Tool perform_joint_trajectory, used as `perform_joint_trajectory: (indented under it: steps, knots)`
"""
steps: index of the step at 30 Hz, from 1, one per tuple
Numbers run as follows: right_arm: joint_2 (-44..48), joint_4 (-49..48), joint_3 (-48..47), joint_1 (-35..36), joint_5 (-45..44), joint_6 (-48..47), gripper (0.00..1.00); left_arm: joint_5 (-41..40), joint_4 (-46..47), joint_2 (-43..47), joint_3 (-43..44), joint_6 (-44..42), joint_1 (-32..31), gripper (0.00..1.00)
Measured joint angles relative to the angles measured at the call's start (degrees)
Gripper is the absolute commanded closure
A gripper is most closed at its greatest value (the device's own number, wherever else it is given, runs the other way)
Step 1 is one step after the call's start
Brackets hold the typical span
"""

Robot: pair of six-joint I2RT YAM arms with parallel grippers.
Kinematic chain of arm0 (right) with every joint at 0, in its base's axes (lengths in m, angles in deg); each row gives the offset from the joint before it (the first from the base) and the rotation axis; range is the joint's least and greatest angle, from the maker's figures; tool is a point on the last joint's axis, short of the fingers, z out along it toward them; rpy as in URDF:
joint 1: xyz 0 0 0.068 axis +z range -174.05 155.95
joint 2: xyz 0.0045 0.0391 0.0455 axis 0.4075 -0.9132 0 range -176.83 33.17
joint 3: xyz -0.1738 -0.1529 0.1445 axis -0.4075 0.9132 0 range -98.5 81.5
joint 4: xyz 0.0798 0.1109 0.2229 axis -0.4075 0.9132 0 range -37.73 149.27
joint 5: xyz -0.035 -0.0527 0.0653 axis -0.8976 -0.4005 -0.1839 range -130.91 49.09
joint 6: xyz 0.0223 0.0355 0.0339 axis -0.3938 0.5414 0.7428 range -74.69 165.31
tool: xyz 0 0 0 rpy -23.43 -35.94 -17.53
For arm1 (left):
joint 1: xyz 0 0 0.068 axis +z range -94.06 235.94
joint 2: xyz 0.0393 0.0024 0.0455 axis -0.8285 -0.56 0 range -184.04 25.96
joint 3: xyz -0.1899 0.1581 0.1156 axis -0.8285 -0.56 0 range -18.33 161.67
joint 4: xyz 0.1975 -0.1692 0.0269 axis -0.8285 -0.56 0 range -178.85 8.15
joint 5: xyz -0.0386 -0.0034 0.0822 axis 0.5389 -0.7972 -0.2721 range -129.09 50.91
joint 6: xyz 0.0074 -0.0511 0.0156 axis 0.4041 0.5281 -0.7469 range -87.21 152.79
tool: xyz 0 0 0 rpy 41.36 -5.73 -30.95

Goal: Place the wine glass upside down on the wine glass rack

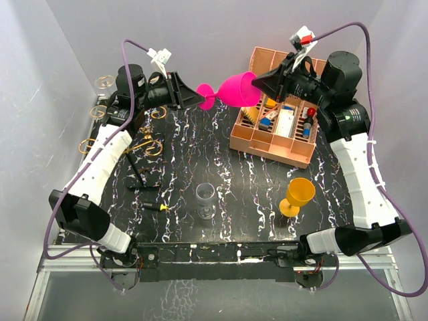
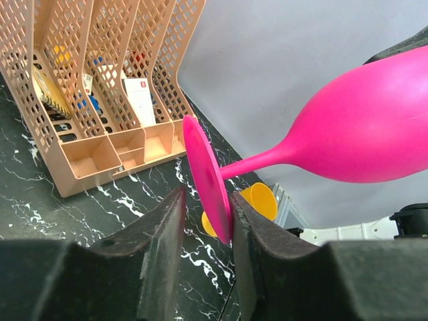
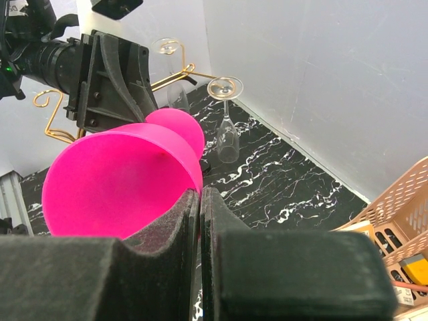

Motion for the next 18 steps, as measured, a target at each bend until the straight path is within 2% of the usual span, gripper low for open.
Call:
perform_joint_trajectory:
  steps: [7,11,18]
  knots:
    - [-0.07,0.02,1.29,0.0,0.13,-0.28,0.92,-0.15,-0.46,-0.13,0.0,-0.35,-0.15,0.99]
    - [-0.04,-0.17,1.75,0.02,0.39,-0.37,0.91,-1.25,-0.79,-0.17,0.0,-0.37,-0.2,1.0]
    - [0.02,-0.44,3.61,0.04,0.52,-1.01,0.6,-4.35,-3.87,-0.17,0.76,-1.95,-0.22,1.0]
